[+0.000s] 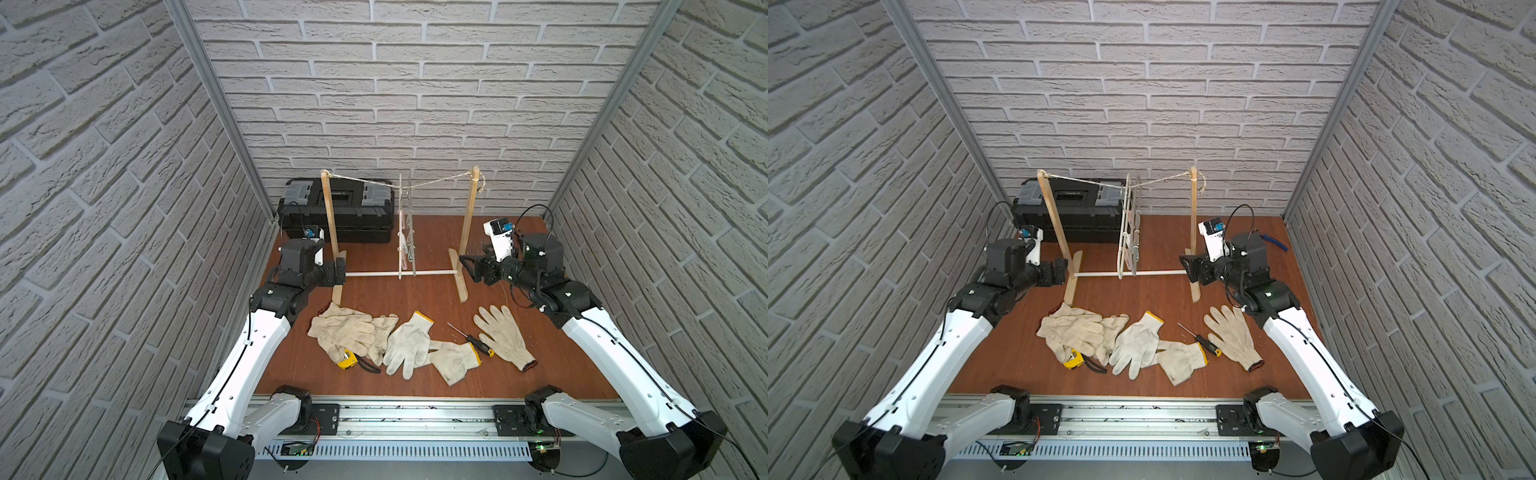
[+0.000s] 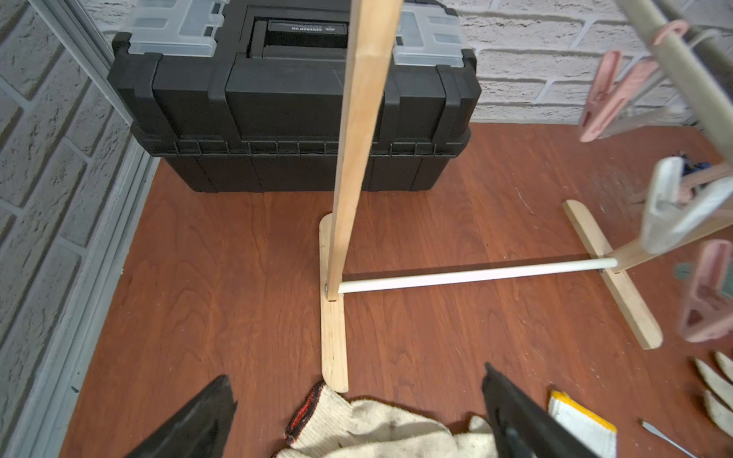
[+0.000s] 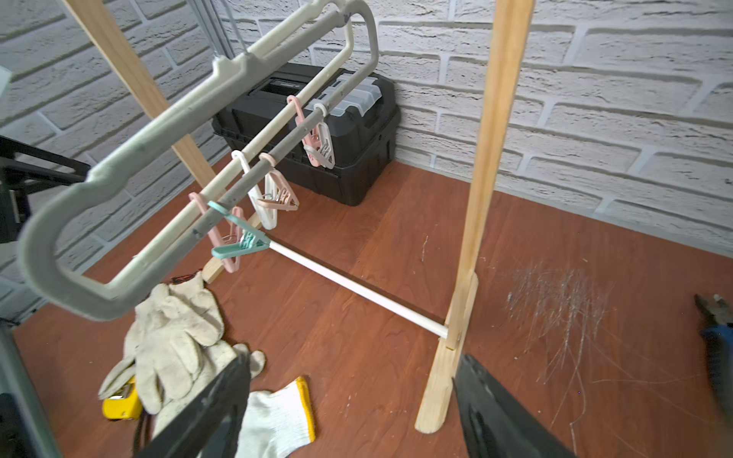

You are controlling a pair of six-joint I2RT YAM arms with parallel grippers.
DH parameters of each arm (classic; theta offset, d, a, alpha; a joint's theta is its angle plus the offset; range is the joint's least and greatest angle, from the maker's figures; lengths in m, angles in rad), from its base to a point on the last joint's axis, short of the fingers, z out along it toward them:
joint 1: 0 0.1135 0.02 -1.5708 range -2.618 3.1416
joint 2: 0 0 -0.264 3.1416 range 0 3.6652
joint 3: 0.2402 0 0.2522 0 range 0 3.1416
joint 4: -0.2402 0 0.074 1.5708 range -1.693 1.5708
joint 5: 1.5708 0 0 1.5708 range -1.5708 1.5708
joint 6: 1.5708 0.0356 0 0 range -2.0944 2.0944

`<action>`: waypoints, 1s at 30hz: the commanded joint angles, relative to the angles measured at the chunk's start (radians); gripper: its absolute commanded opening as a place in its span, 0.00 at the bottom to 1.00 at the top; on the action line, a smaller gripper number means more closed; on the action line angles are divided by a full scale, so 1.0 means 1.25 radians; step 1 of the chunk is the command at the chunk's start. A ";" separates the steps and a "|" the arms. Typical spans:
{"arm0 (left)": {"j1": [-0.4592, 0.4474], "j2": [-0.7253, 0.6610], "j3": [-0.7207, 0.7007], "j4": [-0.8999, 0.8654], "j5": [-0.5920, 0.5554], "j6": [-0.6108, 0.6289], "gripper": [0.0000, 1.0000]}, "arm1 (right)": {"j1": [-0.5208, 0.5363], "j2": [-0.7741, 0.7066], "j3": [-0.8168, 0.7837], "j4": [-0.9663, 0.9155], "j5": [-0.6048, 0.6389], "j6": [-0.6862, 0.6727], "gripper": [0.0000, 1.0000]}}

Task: Clip the gloves onto a hanger to dry
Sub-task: Adjust the hanger on the clothesline.

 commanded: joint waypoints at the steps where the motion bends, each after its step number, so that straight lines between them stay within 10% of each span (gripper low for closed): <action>1: -0.041 -0.029 0.022 -0.030 0.031 -0.065 0.98 | 0.054 -0.026 0.023 -0.002 0.033 0.104 0.82; 10: -0.192 -0.004 0.060 -0.021 0.021 -0.128 0.98 | 0.366 0.143 0.268 -0.082 0.388 0.234 0.75; 30: -0.242 0.062 0.064 0.057 0.074 -0.150 0.98 | 0.392 0.491 0.585 -0.236 0.526 0.214 0.47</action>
